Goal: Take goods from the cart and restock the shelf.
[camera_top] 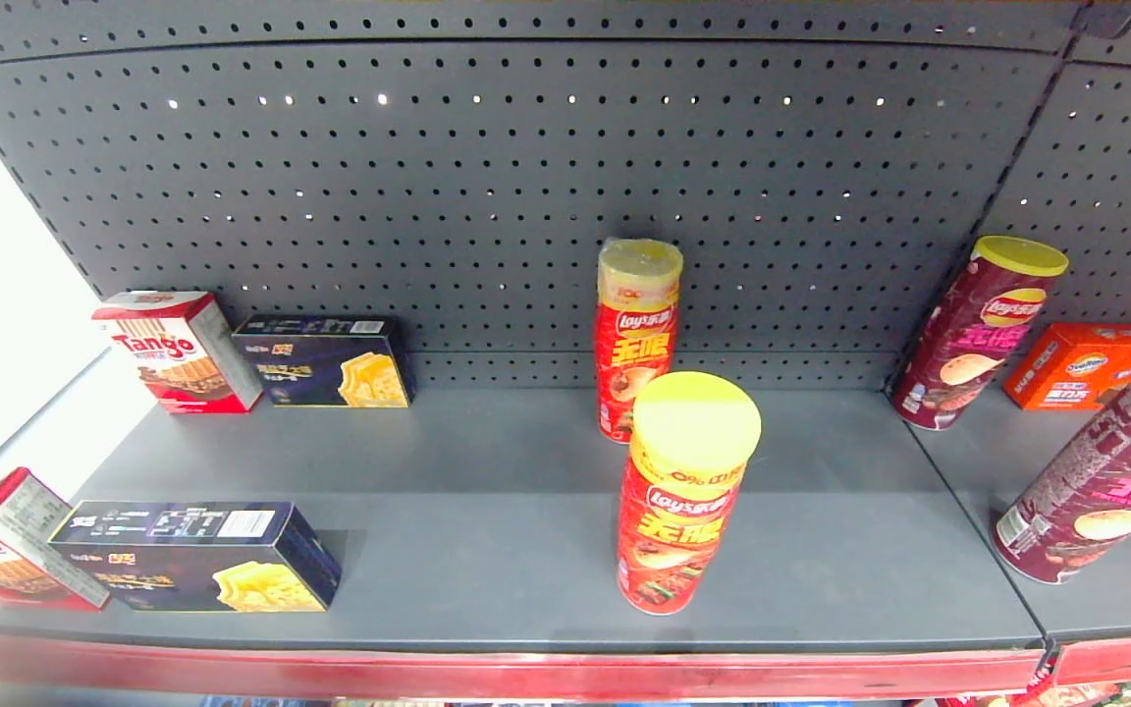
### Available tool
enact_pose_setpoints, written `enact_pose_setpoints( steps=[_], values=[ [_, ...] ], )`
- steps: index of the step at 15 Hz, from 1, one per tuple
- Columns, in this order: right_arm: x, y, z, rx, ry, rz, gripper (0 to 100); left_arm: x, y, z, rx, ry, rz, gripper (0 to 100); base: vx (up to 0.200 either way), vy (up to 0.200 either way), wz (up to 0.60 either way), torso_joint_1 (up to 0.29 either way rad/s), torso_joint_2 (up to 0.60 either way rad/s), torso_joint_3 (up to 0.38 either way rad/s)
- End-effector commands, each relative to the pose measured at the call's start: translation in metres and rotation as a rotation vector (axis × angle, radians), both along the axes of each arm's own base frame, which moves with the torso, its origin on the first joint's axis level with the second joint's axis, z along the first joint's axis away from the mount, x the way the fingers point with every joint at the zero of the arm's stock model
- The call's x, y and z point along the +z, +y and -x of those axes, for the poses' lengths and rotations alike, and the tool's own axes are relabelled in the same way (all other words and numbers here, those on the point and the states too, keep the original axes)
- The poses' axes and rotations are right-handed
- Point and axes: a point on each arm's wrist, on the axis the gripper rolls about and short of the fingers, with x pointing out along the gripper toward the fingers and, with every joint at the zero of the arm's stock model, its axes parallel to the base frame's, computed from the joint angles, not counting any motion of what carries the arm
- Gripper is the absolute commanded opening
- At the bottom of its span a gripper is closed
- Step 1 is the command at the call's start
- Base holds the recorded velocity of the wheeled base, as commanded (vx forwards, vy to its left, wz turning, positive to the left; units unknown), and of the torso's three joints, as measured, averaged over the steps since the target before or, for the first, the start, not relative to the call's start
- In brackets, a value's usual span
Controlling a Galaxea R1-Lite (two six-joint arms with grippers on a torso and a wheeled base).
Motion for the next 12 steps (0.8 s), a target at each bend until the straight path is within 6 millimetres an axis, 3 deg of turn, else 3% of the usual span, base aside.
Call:
enact_pose_setpoints(
  steps=[1, 6, 7, 8, 10, 12],
  values=[
    [0.000, 0.000, 0.000, 0.017, -0.001, 0.002, 100, 0.000, 0.000, 0.000, -0.005, 0.005, -0.001, 100, 0.000, 0.000, 0.00, 0.000, 0.00, 0.000],
    [0.003, -0.004, 0.003, 0.141, -0.056, -0.025, 100, 0.000, -0.001, 0.000, -0.068, 0.008, -0.056, 100, 0.000, 0.000, 0.00, 0.000, 0.00, 0.000],
    [0.069, -0.002, 0.000, 0.143, -0.061, -0.137, 100, 0.000, -0.001, 0.000, -0.076, 0.008, -0.060, 100, 0.000, 0.000, 0.00, 0.000, 0.00, 0.000],
    [0.097, 0.006, -0.018, 0.169, 0.054, -0.125, 100, 0.000, -0.001, 0.000, -0.076, 0.008, -0.060, 100, 0.000, 0.000, 0.00, 0.000, 0.00, 0.000],
    [0.108, 0.015, -0.032, 0.293, 0.082, -0.040, 100, 0.000, -0.002, 0.000, -0.078, 0.008, -0.060, 100, 0.000, 0.000, 0.00, 0.000, 0.00, 0.000],
    [0.106, 0.027, -0.049, 0.408, 0.150, 0.029, 100, 0.000, -0.002, 0.000, -0.077, 0.007, -0.060, 100, 0.000, 0.000, 0.00, 0.000, 0.00, 0.000]
  ],
)
